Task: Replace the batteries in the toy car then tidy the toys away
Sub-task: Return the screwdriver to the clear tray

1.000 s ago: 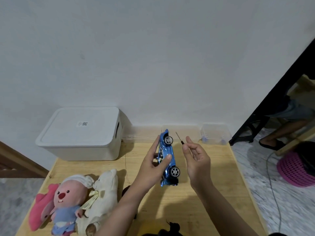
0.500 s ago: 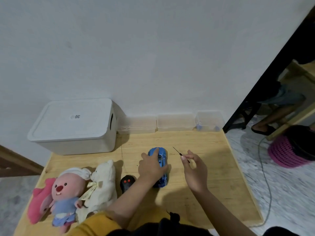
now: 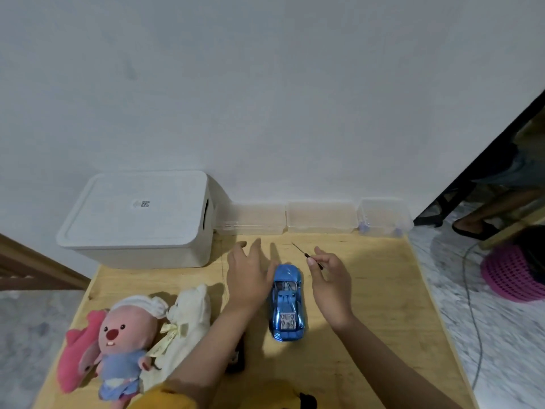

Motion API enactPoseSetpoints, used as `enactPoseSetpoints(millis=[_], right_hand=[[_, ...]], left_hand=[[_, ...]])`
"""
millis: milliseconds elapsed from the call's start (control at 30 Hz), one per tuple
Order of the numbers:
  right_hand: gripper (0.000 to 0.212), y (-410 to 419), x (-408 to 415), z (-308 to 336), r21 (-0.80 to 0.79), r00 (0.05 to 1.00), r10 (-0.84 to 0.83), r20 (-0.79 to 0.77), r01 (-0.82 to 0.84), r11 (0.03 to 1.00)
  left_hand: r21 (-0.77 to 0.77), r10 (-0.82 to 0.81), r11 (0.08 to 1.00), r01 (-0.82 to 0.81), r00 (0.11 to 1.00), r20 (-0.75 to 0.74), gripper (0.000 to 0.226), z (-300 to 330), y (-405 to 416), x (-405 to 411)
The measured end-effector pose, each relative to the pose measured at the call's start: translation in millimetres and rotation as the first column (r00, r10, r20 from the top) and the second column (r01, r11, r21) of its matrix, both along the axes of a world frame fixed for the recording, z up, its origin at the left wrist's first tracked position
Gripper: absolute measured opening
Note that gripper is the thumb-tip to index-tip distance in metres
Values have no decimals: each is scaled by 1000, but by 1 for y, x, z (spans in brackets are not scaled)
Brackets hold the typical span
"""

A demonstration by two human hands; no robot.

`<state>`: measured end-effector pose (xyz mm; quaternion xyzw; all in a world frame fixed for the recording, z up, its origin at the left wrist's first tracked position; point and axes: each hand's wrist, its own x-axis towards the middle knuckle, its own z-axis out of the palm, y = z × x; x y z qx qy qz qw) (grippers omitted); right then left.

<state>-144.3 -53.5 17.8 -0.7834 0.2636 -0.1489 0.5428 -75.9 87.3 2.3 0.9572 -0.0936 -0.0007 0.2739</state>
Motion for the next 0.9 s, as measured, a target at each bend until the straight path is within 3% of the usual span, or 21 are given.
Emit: enactPoseSetpoints(millis=[133,300,533,600,767,900], right_hand=[[7,4,39,5,55,997,78,-16,-77,995],[6,10,84,-6,147,989,138,-52,-129,981],[6,15,118,-14,27,984,156,-90,-154,988],[6,16,122,-19,24,991,115,-75,-114,993],[27,16,129,-12,4,999,2,54,-2,1000],[16,11,140,4,1,993,-1,118,1,1000]], left_hand=[[23,64,998,-67,994,85,65,-5,1,44],[47,109,993,-110,994,10,70,-16,-2,84],[-37,124,991,-128,988,-96,60,-37,-5,108],[-56,104,993,-106,994,-45,58,-38,-4,107],[-105,101,991,-84,981,167,61,-42,-5,105],[-165,128,982,-89,962,241,65,-42,-5,105]])
